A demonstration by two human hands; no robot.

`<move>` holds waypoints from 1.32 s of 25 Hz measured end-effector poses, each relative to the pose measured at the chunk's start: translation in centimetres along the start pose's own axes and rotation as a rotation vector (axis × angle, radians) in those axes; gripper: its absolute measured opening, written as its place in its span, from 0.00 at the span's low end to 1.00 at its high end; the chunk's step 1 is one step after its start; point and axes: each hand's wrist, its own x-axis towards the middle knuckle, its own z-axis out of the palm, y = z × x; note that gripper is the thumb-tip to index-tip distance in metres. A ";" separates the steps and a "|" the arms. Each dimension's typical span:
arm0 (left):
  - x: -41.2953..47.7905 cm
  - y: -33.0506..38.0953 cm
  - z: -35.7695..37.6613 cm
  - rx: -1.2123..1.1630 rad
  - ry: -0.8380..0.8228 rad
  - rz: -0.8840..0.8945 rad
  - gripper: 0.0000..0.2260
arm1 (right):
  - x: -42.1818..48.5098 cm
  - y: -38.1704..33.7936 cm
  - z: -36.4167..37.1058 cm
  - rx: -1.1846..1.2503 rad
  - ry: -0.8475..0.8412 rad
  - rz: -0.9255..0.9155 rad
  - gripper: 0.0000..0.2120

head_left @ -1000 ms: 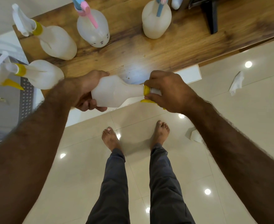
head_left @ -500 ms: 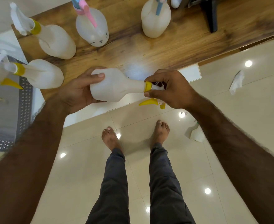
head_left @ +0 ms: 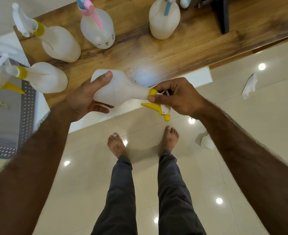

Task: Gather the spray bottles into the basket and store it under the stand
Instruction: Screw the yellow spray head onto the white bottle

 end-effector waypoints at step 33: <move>0.7 -2.0 0.1 -0.208 0.010 0.178 0.17 | 1.3 -0.2 0.5 0.588 0.068 0.244 0.10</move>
